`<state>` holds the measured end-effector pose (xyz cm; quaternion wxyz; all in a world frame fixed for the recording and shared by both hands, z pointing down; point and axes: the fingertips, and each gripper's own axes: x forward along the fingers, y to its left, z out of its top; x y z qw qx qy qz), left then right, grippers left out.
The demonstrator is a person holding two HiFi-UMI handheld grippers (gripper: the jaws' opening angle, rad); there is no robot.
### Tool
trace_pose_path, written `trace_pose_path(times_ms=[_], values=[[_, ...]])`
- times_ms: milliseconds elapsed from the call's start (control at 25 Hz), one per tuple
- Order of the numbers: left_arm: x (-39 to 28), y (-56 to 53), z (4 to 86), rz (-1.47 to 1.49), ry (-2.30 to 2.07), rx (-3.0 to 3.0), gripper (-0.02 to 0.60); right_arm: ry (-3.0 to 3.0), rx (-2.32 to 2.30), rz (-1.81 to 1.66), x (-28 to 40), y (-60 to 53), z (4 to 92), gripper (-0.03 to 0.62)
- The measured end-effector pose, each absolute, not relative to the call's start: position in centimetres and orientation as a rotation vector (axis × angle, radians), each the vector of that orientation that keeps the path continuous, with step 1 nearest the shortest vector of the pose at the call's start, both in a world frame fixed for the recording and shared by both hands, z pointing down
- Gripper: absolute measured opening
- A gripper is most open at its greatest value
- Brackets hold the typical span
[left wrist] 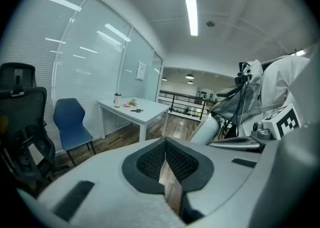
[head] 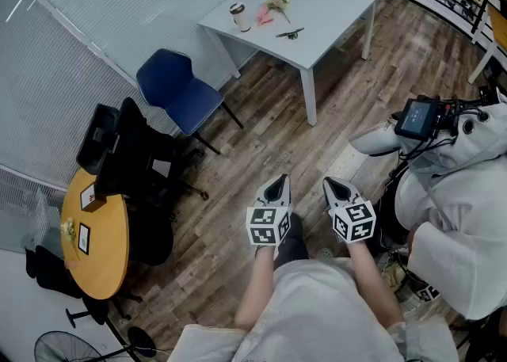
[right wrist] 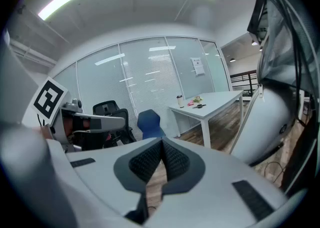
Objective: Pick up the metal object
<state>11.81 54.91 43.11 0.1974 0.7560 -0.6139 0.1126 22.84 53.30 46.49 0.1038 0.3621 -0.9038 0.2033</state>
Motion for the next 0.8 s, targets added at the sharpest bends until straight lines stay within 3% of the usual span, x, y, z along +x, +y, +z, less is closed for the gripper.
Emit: trace_pose_path(times_ms=[160, 240, 320, 400, 800], values=[[10.7, 54.1, 43.4, 0.295, -1.724, 2.114, 0.012, -2.631, 1.160, 0.586, 22.9, 51.7, 47.2, -0.002], [10.2, 53.8, 43.9, 0.295, -1.716, 2.104, 0.029, -2.627, 1.147, 0.605, 22.7, 51.5, 47.9, 0.102], [9.8, 53.4, 44.5, 0.310, -1.712, 2.090, 0.103, -2.621, 1.142, 0.627, 22.5, 51.3, 48.5, 0.104], [9.2, 52.9, 44.9, 0.316, -1.714, 2.078, 0.126, -2.612, 1.151, 0.637, 22.3, 50.9, 48.9, 0.104], [4.6, 47.9, 45.8, 0.316, -1.695, 2.052, 0.160, -2.583, 1.111, 0.688, 17.9, 46.1, 50.3, 0.123]])
